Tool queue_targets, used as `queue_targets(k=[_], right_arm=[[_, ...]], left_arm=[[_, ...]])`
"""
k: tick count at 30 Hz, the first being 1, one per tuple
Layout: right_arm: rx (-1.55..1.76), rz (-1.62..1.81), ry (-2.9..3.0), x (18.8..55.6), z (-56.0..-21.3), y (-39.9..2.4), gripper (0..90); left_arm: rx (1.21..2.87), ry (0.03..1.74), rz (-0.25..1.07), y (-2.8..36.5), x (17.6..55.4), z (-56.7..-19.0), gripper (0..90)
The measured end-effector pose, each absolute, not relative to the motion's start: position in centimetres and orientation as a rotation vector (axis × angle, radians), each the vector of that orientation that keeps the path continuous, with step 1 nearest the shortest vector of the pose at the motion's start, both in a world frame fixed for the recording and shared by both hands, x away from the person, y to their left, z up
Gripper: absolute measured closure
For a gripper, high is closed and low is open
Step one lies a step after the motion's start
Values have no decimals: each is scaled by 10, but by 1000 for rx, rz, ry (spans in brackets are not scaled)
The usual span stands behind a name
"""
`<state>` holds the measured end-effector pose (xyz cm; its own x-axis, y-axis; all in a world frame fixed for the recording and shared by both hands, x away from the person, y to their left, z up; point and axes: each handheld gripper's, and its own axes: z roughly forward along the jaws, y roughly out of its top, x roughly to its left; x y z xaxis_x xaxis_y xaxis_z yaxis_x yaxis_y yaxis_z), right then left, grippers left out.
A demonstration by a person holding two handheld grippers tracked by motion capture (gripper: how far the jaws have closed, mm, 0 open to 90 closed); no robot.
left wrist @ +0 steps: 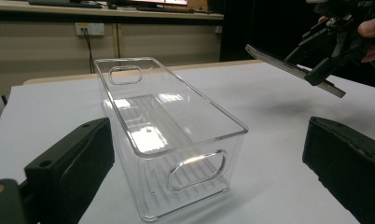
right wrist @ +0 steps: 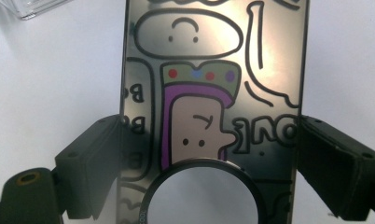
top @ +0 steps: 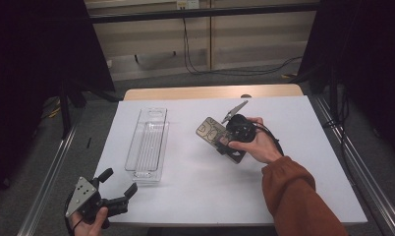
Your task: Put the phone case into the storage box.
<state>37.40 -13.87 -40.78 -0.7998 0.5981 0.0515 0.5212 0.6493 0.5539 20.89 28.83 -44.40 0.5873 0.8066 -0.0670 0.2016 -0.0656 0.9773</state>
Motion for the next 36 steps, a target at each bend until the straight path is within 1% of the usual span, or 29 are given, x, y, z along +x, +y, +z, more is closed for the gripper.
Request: queue_targets(k=[5,13,21,24,32,36], right_arm=[[890,869,2743,370,-405,-138,119],[819,885,2772,363,-402,-138,120],[760,907,2793,353,-398,-136,120],[741,901,2809,350,-398,-135,120],[697,905,2833,346,-397,-136,120],[668,904,2841,342,-395,-135,120]], left_arm=[[1595,863,605,287,209,-442,28],[1620,797,515,284,211,-439,39],[1650,765,513,282,214,-437,36],[1655,756,490,279,214,-435,35],[1730,706,456,272,217,-432,28],[1757,674,416,266,220,-428,21]])
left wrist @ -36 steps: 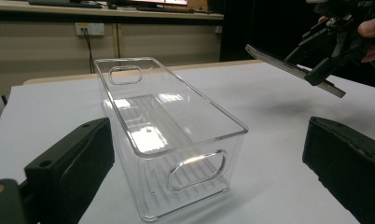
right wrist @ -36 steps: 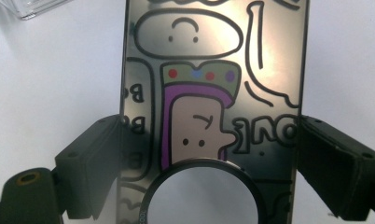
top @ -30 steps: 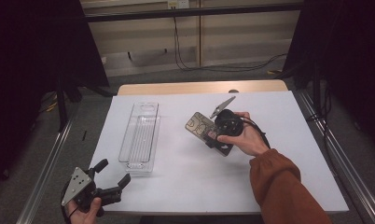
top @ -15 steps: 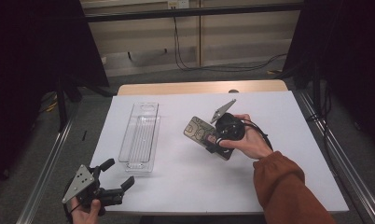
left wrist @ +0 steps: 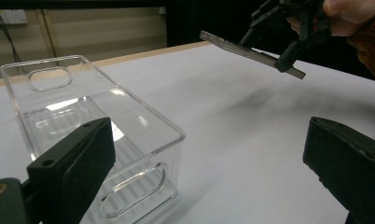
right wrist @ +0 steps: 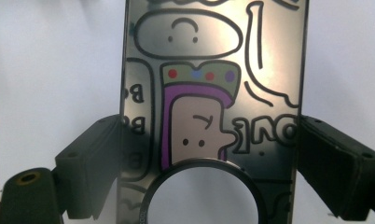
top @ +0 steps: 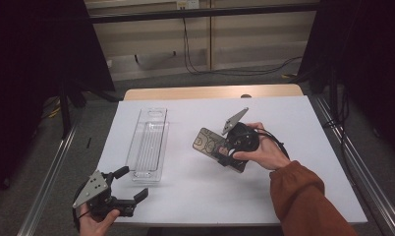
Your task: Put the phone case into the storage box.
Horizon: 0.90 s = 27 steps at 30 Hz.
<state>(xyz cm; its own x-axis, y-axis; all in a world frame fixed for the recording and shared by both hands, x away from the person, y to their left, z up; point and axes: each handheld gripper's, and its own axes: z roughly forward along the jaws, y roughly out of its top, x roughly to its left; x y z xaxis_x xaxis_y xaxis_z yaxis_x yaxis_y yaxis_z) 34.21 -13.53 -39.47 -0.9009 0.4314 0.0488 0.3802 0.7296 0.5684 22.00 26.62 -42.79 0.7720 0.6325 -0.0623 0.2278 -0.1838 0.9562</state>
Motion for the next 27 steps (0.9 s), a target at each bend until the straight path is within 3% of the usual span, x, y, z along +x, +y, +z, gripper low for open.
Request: queue_targets(k=[27], right_arm=[[460,880,2950,318,-390,-120,120]], left_arm=[[1969,423,206,210,251,-406,57]])
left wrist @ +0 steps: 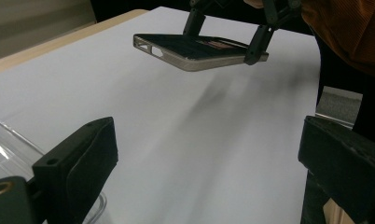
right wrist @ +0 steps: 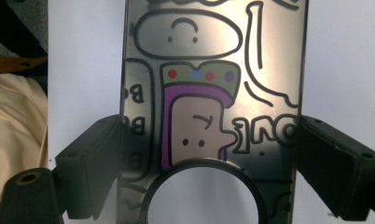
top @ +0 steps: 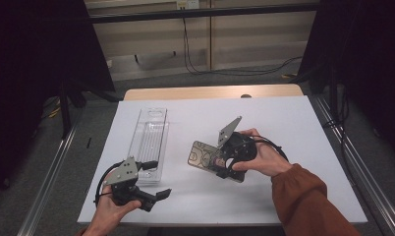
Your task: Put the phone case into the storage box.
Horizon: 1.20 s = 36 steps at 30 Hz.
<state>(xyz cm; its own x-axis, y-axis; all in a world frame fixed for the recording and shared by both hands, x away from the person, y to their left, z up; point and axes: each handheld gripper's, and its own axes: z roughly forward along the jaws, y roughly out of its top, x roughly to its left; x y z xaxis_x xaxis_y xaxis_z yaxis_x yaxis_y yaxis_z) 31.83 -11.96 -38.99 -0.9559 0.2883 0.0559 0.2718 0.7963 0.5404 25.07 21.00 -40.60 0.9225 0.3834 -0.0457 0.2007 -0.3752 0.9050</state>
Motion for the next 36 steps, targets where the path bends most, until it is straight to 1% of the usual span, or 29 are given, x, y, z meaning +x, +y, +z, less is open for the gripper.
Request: queue_targets(k=[3,9,14,17,22,27,30,32,36], right_arm=[[440,876,2959,316,-389,-118,120],[402,840,2987,313,-391,-112,120],[382,826,3006,312,-391,-109,120],[363,821,3011,313,-391,-108,120],[350,782,3030,308,-388,-105,120],[315,759,3036,307,-386,-101,120],[289,754,3040,307,-384,-98,121],[288,741,3049,307,-384,-96,120],[255,707,3060,305,-383,-92,121]], left_arm=[[1997,415,209,206,253,-404,85],[2020,393,183,199,262,-399,68],[2100,365,158,192,267,-393,64],[2158,310,154,186,270,-390,64],[2190,276,120,177,273,-387,80],[2244,226,113,168,276,-384,58],[2277,205,134,162,277,-383,34],[2279,196,149,160,278,-383,49],[2316,176,111,155,283,-383,44]])
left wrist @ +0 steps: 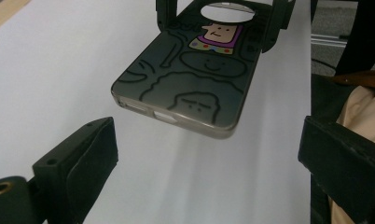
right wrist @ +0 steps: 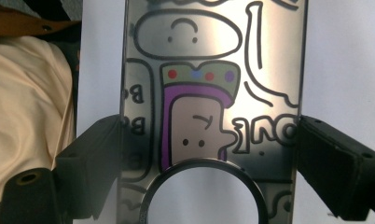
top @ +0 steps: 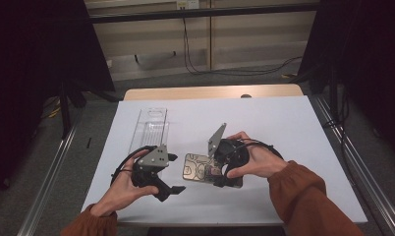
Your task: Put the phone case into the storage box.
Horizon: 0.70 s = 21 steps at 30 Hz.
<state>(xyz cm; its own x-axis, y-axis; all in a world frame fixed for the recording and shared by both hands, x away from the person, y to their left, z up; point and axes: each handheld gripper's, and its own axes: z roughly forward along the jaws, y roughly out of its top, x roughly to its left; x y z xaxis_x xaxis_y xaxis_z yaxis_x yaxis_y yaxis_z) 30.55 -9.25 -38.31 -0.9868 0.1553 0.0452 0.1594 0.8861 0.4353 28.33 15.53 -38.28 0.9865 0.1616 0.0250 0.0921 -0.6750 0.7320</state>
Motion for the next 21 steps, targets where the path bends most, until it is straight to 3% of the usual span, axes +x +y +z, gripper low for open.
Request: queue_targets(k=[21], right_arm=[[-158,-604,-3067,301,-377,-76,121]], left_arm=[[2476,72,83,135,296,-389,39]])
